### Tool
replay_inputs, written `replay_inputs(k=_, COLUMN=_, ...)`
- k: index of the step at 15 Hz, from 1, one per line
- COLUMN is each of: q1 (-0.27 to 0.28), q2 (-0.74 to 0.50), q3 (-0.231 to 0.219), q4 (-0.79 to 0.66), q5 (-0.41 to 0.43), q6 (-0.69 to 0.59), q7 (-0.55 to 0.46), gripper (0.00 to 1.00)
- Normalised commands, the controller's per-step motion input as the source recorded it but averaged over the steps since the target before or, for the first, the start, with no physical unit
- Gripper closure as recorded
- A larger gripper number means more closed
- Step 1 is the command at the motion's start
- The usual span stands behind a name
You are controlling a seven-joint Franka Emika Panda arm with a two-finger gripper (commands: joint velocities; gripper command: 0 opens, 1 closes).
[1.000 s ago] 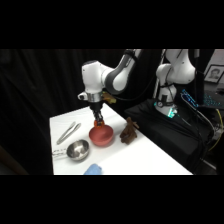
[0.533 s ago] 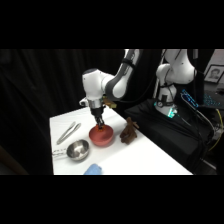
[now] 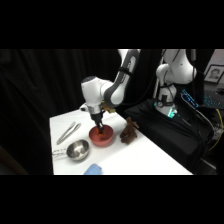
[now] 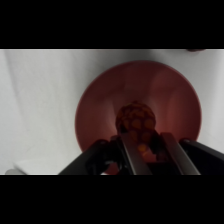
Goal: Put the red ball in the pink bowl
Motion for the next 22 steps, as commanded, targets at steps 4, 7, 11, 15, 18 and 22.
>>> replay_inputs(k=4, q1=-0.034, q2=0.02, q3=0.011, q4=0.11, q5=0.017, q6=0.01, q7=-0.03, gripper=0.1)
replay_inputs(k=7, q1=0.011, q2=-0.19, q3=-0.042, q4=0.04, q5=-0.05, q6=-0.18, q7=0.06, gripper=0.0)
replay_inputs(k=11, q1=0.036, q2=-0.37, q3=-0.041, q4=-0.05, q5=-0.076, q6=-0.32, q7=0.08, gripper=0.0)
replay_inputs(k=15, q1=0.068, q2=-0.41, q3=-0.026, q4=-0.05, q5=-0.097, q6=-0.41, q7=0.11, gripper=0.0)
replay_inputs(k=18, q1=0.073, q2=-0.39, q3=-0.008, q4=-0.03, q5=-0.1, q6=-0.35, q7=0.13, gripper=0.0)
replay_inputs(k=22, q1=0.045, q2=-0.33, q3=0.0, q4=0.02, q5=-0.075, q6=-0.29, q7=0.09, gripper=0.0)
